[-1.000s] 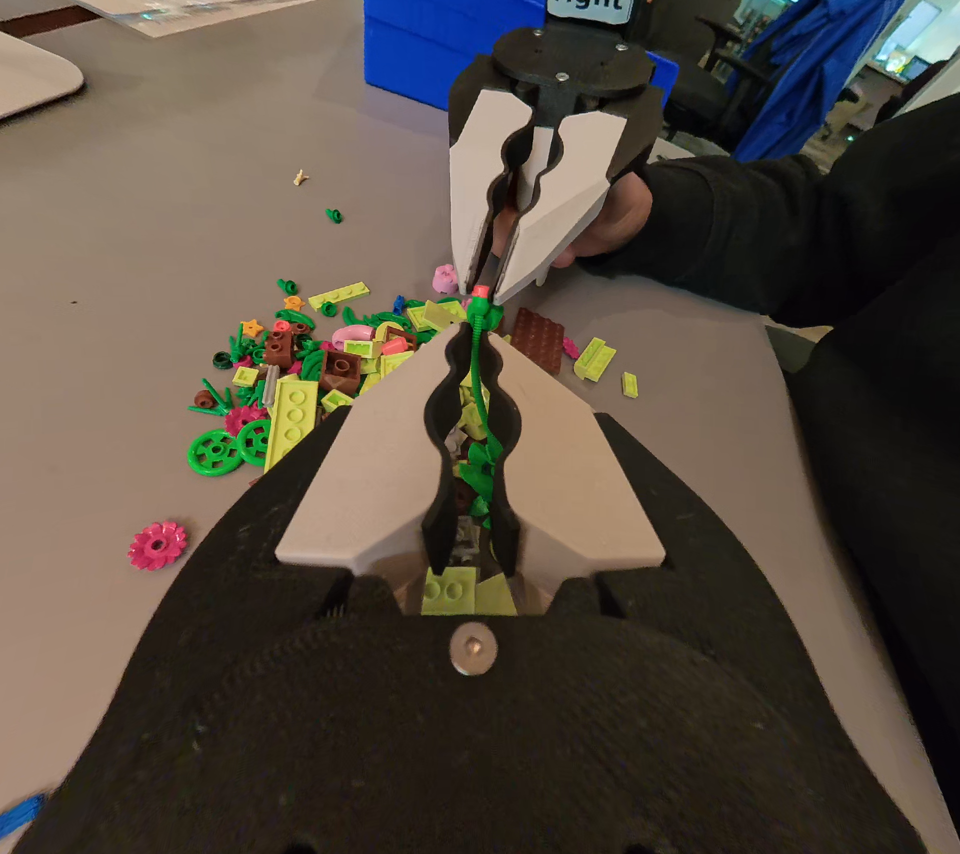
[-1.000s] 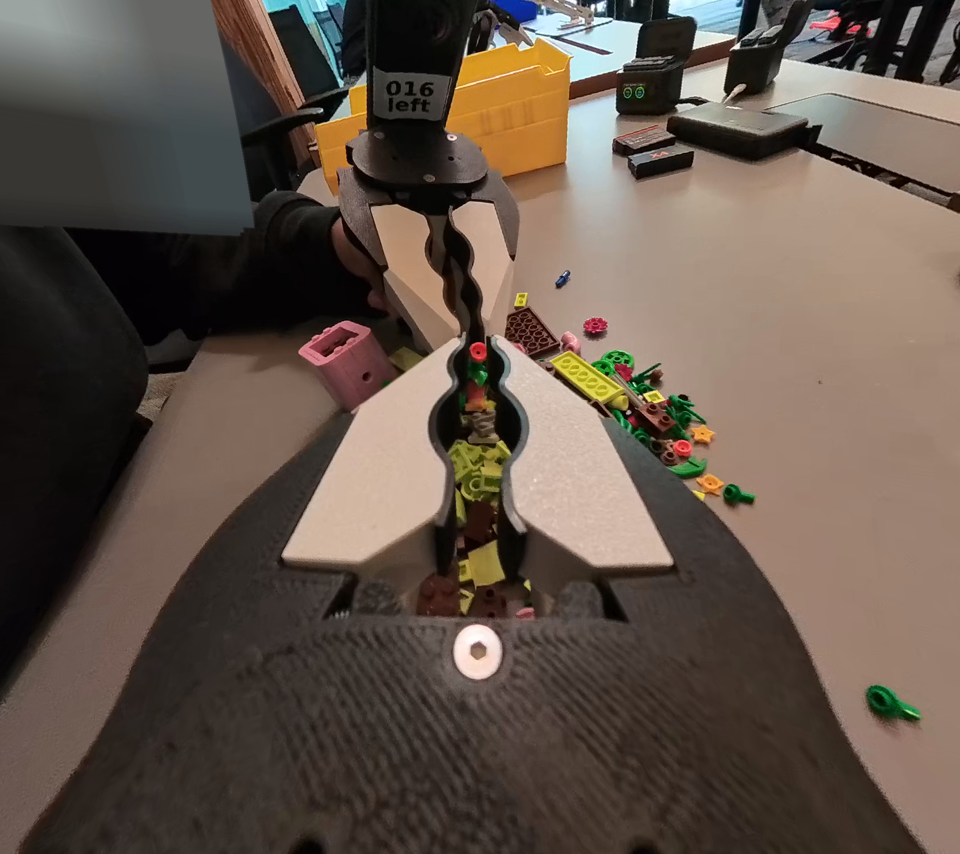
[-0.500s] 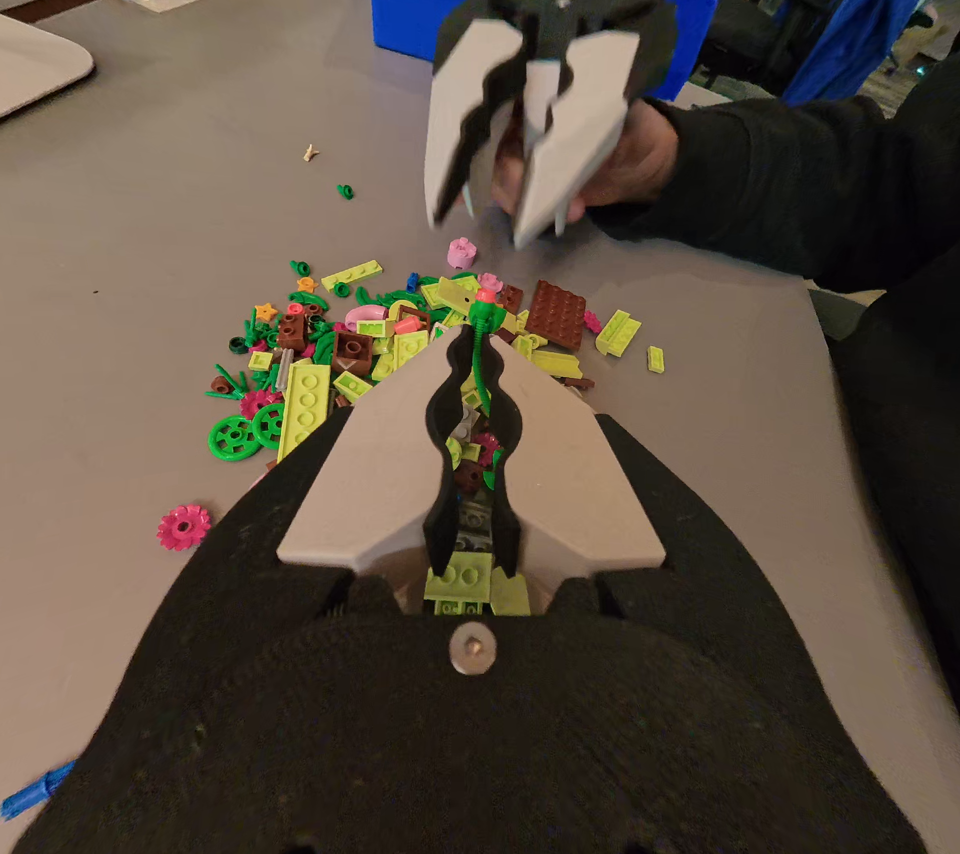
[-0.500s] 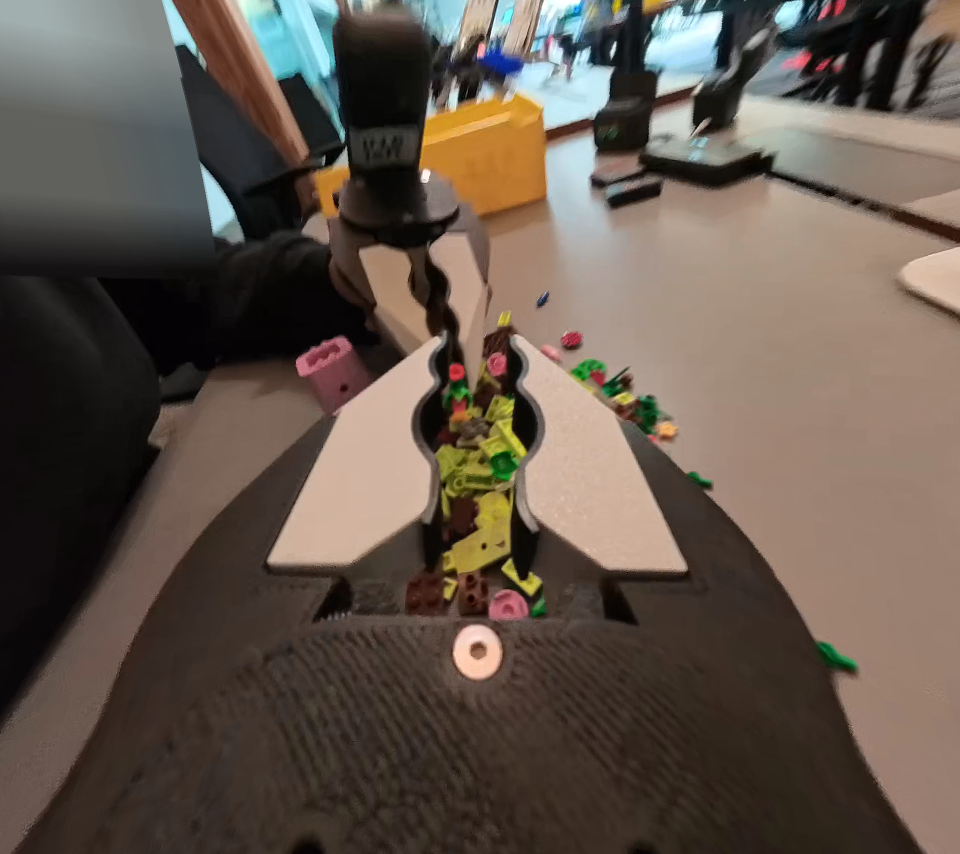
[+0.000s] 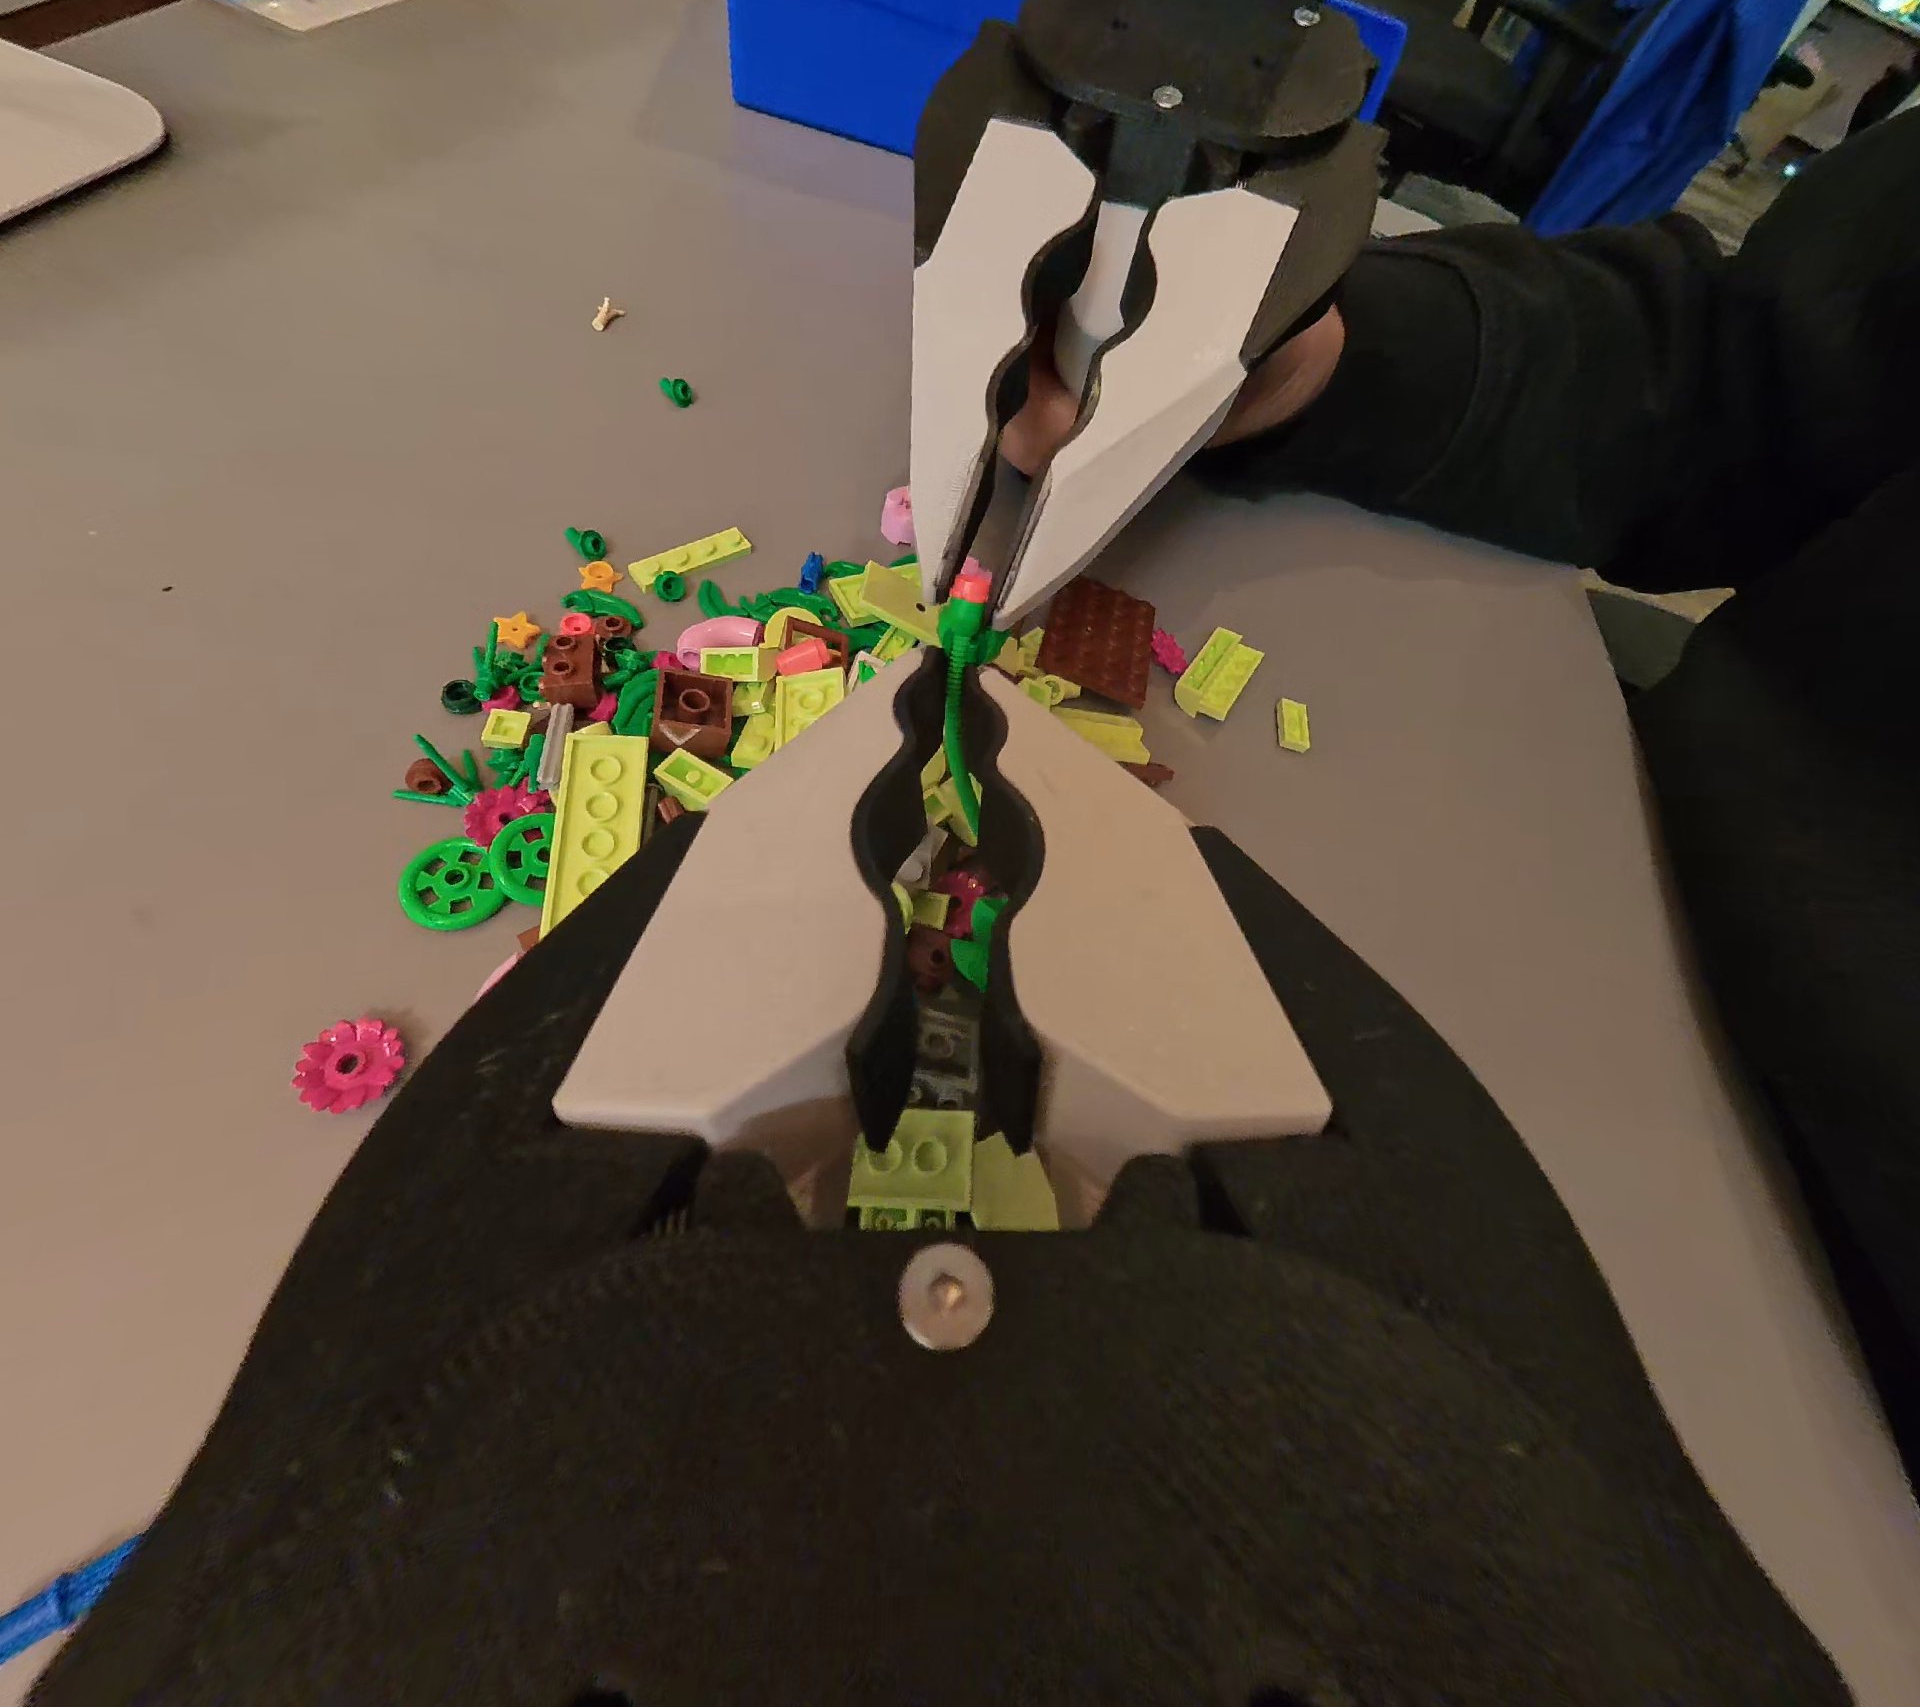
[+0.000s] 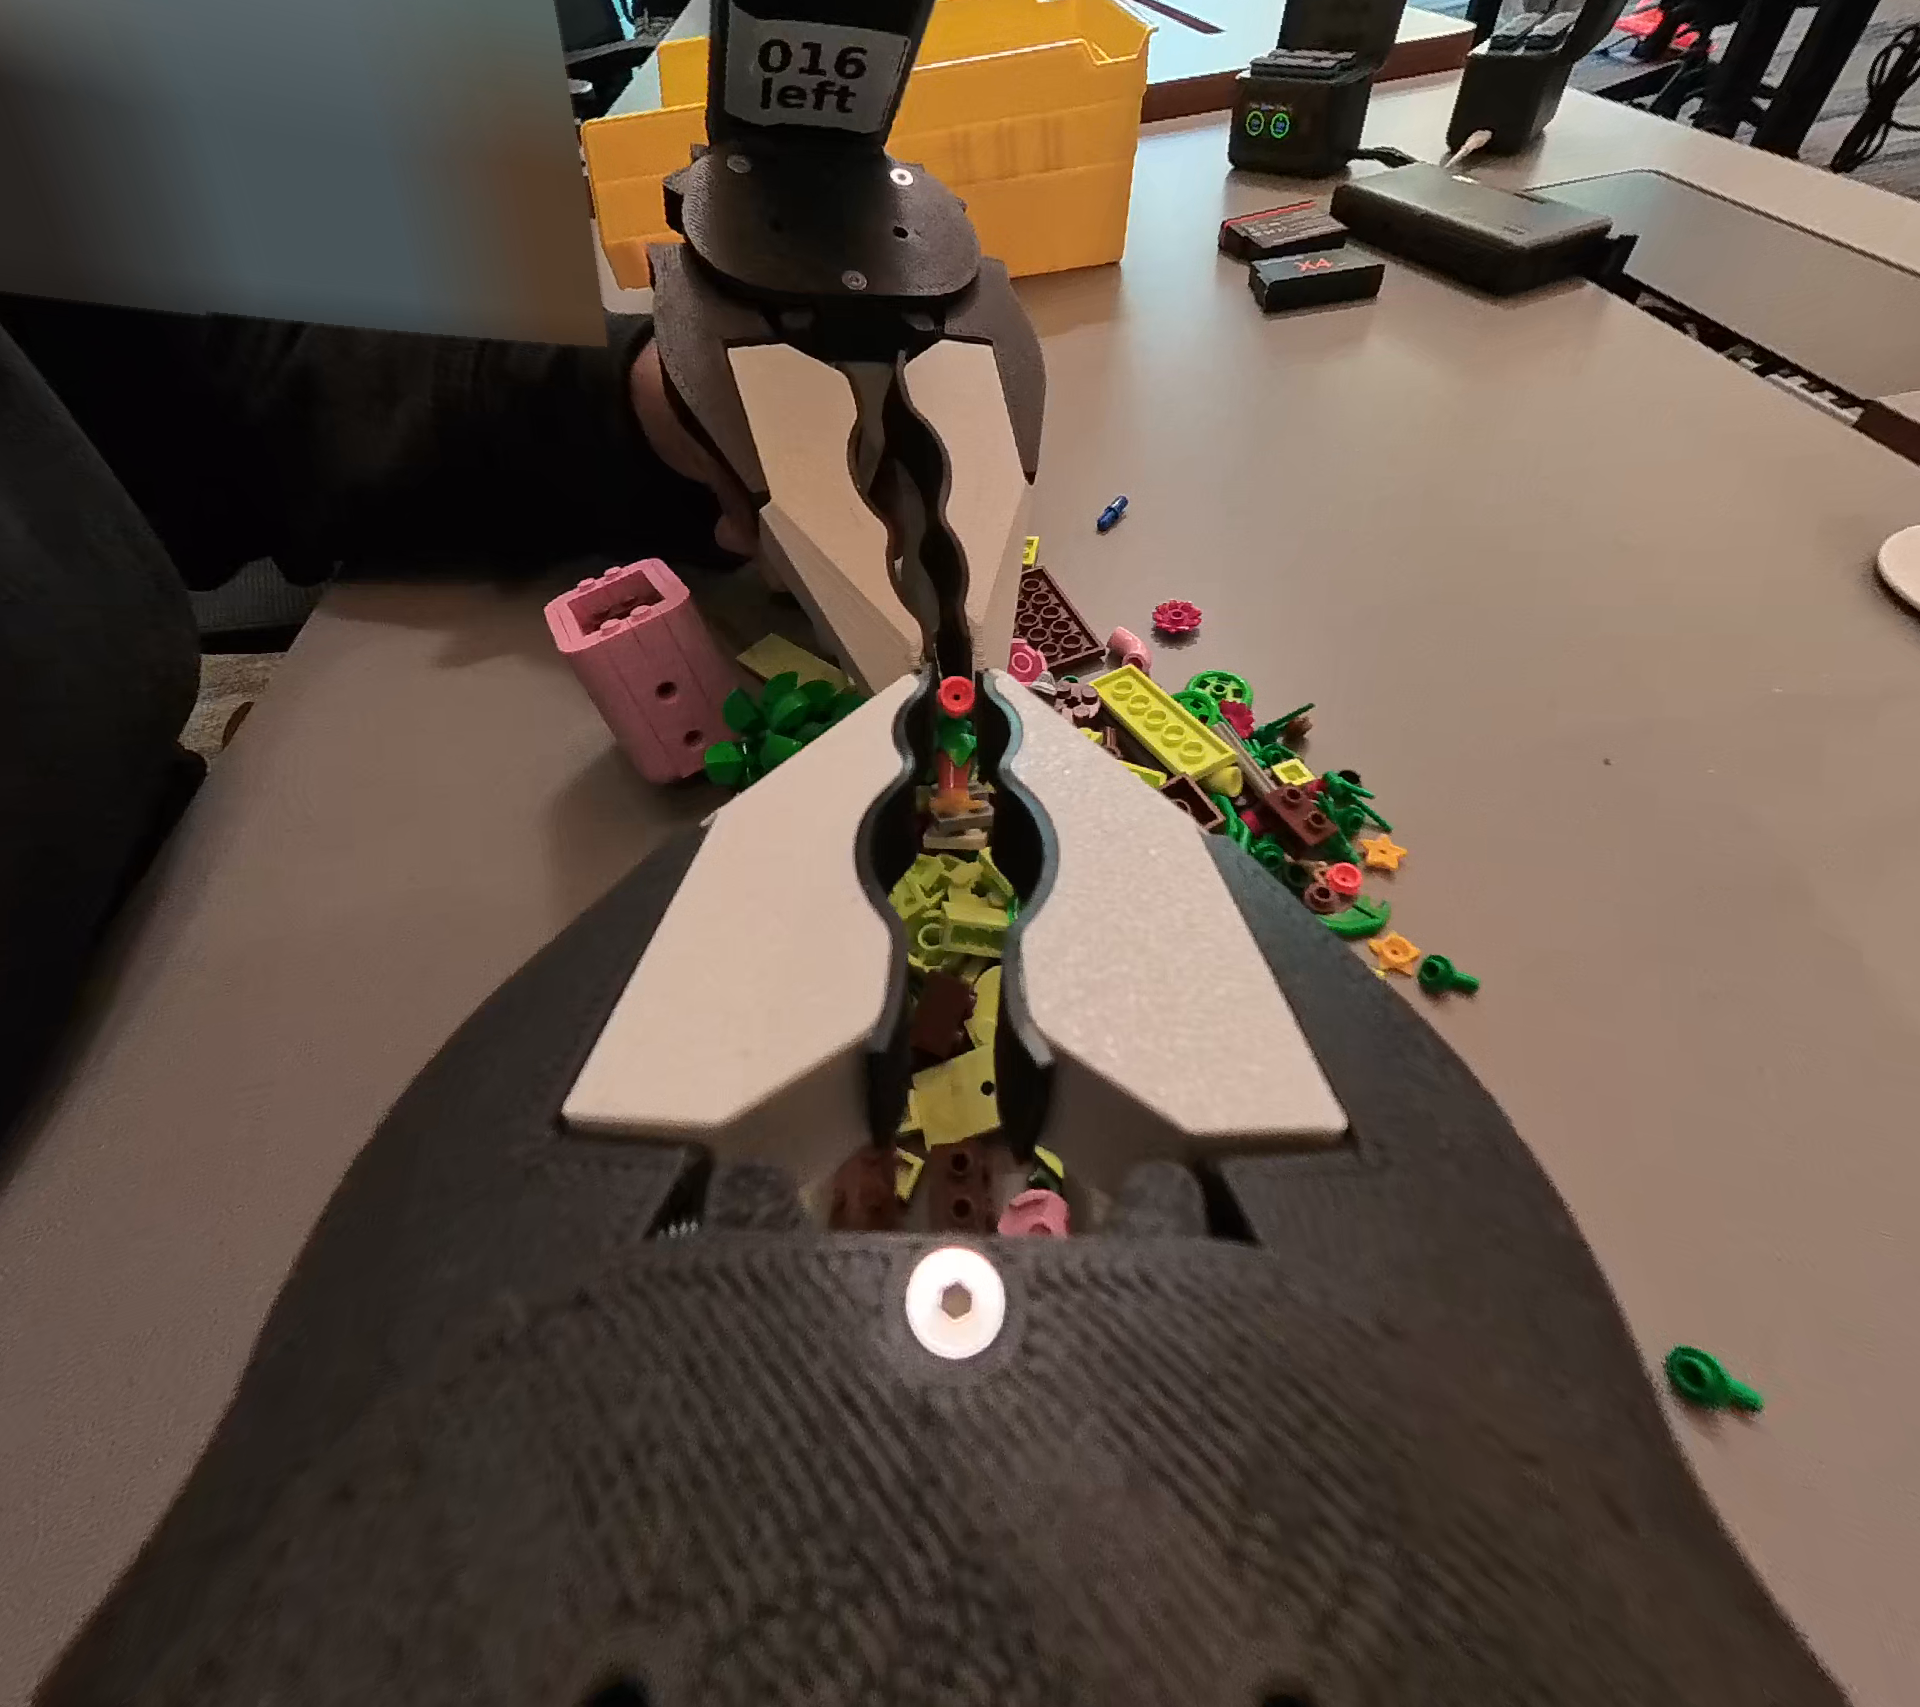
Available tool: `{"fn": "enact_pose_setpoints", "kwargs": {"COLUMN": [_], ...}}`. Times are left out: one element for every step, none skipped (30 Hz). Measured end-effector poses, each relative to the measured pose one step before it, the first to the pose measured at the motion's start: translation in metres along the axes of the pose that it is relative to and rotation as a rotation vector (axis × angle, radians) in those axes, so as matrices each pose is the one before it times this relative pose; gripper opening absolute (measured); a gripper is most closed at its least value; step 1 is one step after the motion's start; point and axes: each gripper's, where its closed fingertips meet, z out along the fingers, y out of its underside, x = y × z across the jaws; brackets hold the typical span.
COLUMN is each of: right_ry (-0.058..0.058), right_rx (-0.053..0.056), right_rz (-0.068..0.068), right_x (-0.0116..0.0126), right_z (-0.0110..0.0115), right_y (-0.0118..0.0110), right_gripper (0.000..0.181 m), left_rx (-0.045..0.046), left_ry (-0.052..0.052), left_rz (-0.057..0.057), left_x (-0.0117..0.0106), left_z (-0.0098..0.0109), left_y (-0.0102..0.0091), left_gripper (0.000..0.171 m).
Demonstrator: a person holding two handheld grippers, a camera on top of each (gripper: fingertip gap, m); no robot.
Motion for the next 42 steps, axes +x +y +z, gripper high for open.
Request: {"fn": "enact_pose_setpoints", "kwargs": {"right_ry": [0.0005,-0.0016,-0.0038,-0.0057,-0.0057,-0.0057,0.001,0.0137,0.0072,0.0169,0.0391,0.0355,0.0121,-0.0059,-0.0067,-0.0011,0.0037,0.0018,0.0009,0.0104,0.0093,0.0027,0.0021,0.0002,-0.0019,0.0009,0.0015,0.0021,0.002,-0.0013,-0.003,-0.0014,-0.003,-0.0068,-0.0118,-0.0143,-0.0162,-0.0183,-0.0148,-0.0073,-0.005,0.0008], "right_rx": [0.0085,0.0152,0.0125,0.0096,0.0069,0.0035,0.0252,0.0828,0.089,0.0312,-0.0048,-0.0109,-0.01,-0.0172,-0.0304,-0.049,-0.0594,-0.0523,-0.0418,-0.027,-0.0213,-0.0163,-0.0136,-0.0112,-0.0084,-0.004,0.0004,0.0038,0.0056,0.0058,0.007,0.0078,0.0075,0.0094,0.0135,0.0158,0.0162,0.0142,0.0102,0.0035,-0.0029,-0.006], "right_rz": [0.0044,0.0137,0.0188,0.0178,0.0153,0.0143,0.0179,0.0313,0.0452,0.0264,-0.0082,-0.0123,0.0049,0.0147,-0.0009,-0.0208,-0.0274,-0.0301,-0.0331,-0.0297,-0.0261,-0.0206,-0.013,-0.0075,-0.0045,-0.0021,-0.0008,0.0012,0.0042,0.0058,0.0059,0.006,0.0052,0.0043,0.0042,0.0047,0.0047,0.0032,0.0017,0.0003,-0.0033,-0.0059], "right_x": [0.00044,0.00071,0.00114,0.00088,0.00061,0.00051,0.0015,0.00464,0.00626,0.00825,0.01009,0.00823,0.00381,0.00013,-0.00159,-0.00201,-0.00199,-0.00303,-0.0035,-0.00195,-0.00161,-0.00186,-0.00113,-0.00083,-0.00068,-0.00018,0.00017,0.00035,0.00067,0.00052,0.0003,0.00042,0.00014,-0.00057,-0.00166,-0.00227,-0.00267,-0.00318,-0.00272,-0.00168,-0.0015,-0.00102], "right_z": [-0.00087,-0.0011,-0.00108,-0.00071,-0.00033,-0.00015,-0.0017,-0.00741,-0.01198,-0.01086,-0.00836,-0.00516,-0.00109,0.00221,0.00419,0.00552,0.00624,0.00598,0.00456,0.00335,0.00226,0.00182,0.00145,0.00125,0.0009,0.00041,0.00002,-0.00036,-0.00047,-0.00061,-0.00072,-0.0008,-0.00071,-0.00057,-0.00045,-0.00035,-0.00011,0.00006,0.00031,0.00069,0.00108,0.00123], "right_y": [-0.00129,-0.00222,-0.002,-0.00138,-0.00071,-0.00066,-0.00398,-0.01306,-0.01671,-0.00911,-0.00134,0.00225,0.00306,0.00369,0.00572,0.0089,0.01044,0.00829,0.00518,0.00362,0.00298,0.0022,0.00173,0.00148,0.00109,0.00054,-0.00004,-0.00051,-0.00072,-0.00074,-0.00085,-0.00103,-0.00092,-0.00139,-0.00198,-0.00238,-0.00241,-0.00208,-0.00155,-0.0006,0.00035,0.00068], "right_gripper": [0.002,0.003,0.002,0.002,0.002,0.002,0.002,0.003,0.003,0.003,0.003,0.003,0.003,0.003,0.003,0.003,0.003,0.003,0.002,0.003,0.003,0.004,0.003,0.004,0.004,0.003,0.004,0.005,0.009,0.012,0.013,0.015,0.017,0.017,0.017,0.017,0.018,0.018,0.018,0.02,0.02,0.02], "left_rx": [0.01272,0.0177,0.00953,-0.0038,-0.00494,-0.00595,-0.03706,-0.08969,-0.01639,0.0506,0.05561,0.01379,-0.00784,-0.01239,-0.00636,0.00354,0.0076,0.00374,-0.0001,-0.00176,-0.00061,0.00156,0.00806,0.00874,0.00709,0.00573,0.00525,0.00572,0.00571,0.00527,0.00401,0.00348,0.00371,0.00447,0.00497,0.00443,0.00618,0.00613,0.00599,0.00781,0.00915,0.00514], "left_ry": [0.0068,0.0051,0.0032,0.0012,-0.006,-0.0094,-0.0202,-0.0398,-0.0236,0.0438,0.0471,0.0198,-0.0128,-0.026,-0.0124,0.0022,0.0032,0.0015,-0.0008,-0.0038,-0.0022,0.006,0.0023,0.0022,0.0019,0.0032,0.0053,0.0035,0.0033,0.0028,0.0027,0.0031,0.0023,0.0022,0.0042,0.0046,0.006,0.0057,0.0067,0.012,0.0109,0.0106], "left_rz": [-0.0088,-0.0149,-0.0226,-0.018,0.0026,0.0096,0.0077,0.0364,0.026,-0.0232,-0.0401,-0.0158,0.0164,0.0258,0.0099,-0.0076,-0.0138,-0.0096,-0.0047,-0.003,-0.0058,-0.01,-0.0073,-0.0078,-0.0091,-0.0093,-0.0076,-0.0074,-0.0077,-0.0071,-0.0059,-0.0045,-0.0035,-0.0039,-0.0045,-0.0049,-0.0061,-0.0067,-0.0053,-0.003,-0.0043,-0.0053], "left_x": [0.00083,0.00047,-0.00008,0.00003,-0.00021,-0.00044,-0.00261,-0.00679,-0.00337,0.00703,0.00784,0.00424,-0.00029,-0.0032,-0.00225,-0.00102,-0.00129,-0.0013,-0.00151,-0.00191,-0.00152,-0.00026,-0.00056,-0.0006,-0.00079,-0.00056,-0.00026,-0.0004,-0.00035,-0.00051,-0.00038,-0.0001,-0.00011,-0.00007,0.00014,0.00018,0.00029,0.00016,0.00041,0.00126,0.0012,0.0012], "left_z": [0.00002,-0.00024,-0.00018,-0.00031,-0.00062,-0.00064,0.00028,0.00215,0.00215,-0.00077,-0.00103,0.00005,-0.0001,-0.00021,-0.00053,-0.00065,-0.00077,-0.00057,-0.00024,0.00014,0.00014,-0.00033,-0.00088,-0.00089,-0.00073,-0.00061,-0.00058,-0.00061,-0.0006,-0.00053,-0.00047,-0.00031,-0.00046,-0.00032,-0.00023,-0.00024,-0.00039,-0.00035,-0.00035,-0.00029,-0.00021,0.00005], "left_y": [-0.00175,-0.0025,-0.00203,-0.00086,-0.0005,-0.00001,0.00539,0.01489,0.00422,-0.00861,-0.00997,-0.00317,0.00106,0.00212,0.00119,-0.00017,-0.0005,0.0003,0.0008,0.00097,0.00083,-0.00018,-0.00097,-0.00097,-0.00086,-0.00066,-0.0006,-0.00072,-0.0006,-0.00063,-0.00042,-0.00042,-0.00042,-0.00056,-0.00059,-0.00044,-0.00068,-0.00065,-0.00078,-0.0009,-0.00109,-0.0005], "left_gripper": [0.0,0.0,0.0,0.0,0.0,0.0,0.0,0.0,0.0,0.0,0.0,0.0,0.0,0.0,0.0,0.0,0.0,0.0,0.0,0.0,0.0,0.0,0.0,0.0,0.0,0.0,0.0,0.0,0.0,0.0,0.0,0.0,0.0,0.0,0.0,0.0,0.0,0.0,0.0,0.0,0.0,0.0]}}
